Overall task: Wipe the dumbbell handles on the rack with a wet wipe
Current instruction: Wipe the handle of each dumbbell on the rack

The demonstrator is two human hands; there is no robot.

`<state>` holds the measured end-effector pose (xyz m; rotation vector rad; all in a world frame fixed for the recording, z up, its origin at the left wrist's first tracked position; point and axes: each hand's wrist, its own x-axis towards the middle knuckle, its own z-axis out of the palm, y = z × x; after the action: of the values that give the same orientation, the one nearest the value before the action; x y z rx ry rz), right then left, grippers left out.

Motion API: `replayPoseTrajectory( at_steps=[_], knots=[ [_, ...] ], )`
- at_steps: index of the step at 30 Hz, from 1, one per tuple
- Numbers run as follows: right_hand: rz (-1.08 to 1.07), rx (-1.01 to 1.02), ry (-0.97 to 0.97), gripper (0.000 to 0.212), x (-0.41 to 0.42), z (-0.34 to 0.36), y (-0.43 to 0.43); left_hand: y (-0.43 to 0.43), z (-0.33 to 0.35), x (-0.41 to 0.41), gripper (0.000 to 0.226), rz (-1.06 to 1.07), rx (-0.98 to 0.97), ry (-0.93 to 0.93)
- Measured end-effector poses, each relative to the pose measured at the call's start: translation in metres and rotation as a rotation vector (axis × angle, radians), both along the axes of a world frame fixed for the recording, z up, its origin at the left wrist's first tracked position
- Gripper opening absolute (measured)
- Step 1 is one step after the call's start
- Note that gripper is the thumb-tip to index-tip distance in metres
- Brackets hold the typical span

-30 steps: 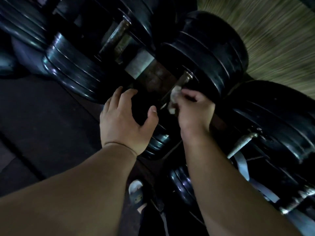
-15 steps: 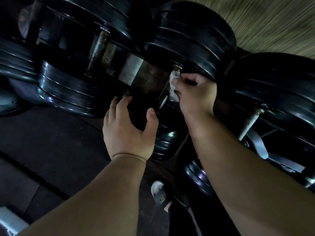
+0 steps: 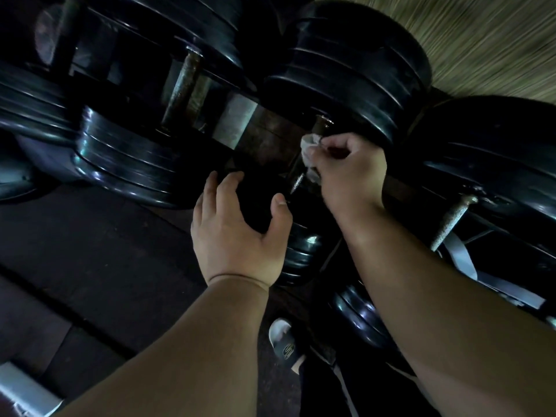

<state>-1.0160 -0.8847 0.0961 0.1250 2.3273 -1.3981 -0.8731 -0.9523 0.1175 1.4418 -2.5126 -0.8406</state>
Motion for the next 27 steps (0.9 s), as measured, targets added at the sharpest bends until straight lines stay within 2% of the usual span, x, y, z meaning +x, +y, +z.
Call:
replayPoseTrajectory(
  at_steps=[4, 6, 9, 11, 15, 17, 21, 27],
  knots=[
    [0.432, 0.191, 0.062, 0.010, 0.019, -0.003, 0.008, -0.001, 0.002, 0.000, 0.075, -0.006, 0.009, -0.021],
    [0.571, 0.255, 0.185, 0.010, 0.010, 0.003, 0.005, -0.001, 0.002, 0.000, 0.075, -0.011, 0.018, -0.026],
    [0.691, 0.235, 0.420, 0.010, -0.017, 0.013, -0.004, -0.002, 0.002, -0.001, 0.076, -0.016, 0.032, -0.027],
    [0.797, 0.205, 0.474, 0.014, -0.022, 0.011, -0.004, -0.002, 0.003, 0.000, 0.076, -0.011, 0.039, -0.035],
    [1.132, 0.303, 0.609, 0.026, -0.013, 0.002, 0.014, -0.003, 0.003, 0.002, 0.077, -0.025, 0.032, -0.072],
    [1.145, 0.299, 0.616, 0.024, -0.022, 0.002, 0.017, -0.003, 0.004, 0.002, 0.078, -0.027, 0.033, -0.082],
    [0.987, 0.177, 0.627, 0.016, -0.037, -0.002, 0.018, -0.003, 0.005, 0.003, 0.075, -0.011, 0.038, -0.071],
    [1.111, 0.186, 0.569, 0.007, -0.014, -0.017, 0.018, -0.003, 0.006, 0.003, 0.074, -0.011, 0.034, -0.064]
  ],
)
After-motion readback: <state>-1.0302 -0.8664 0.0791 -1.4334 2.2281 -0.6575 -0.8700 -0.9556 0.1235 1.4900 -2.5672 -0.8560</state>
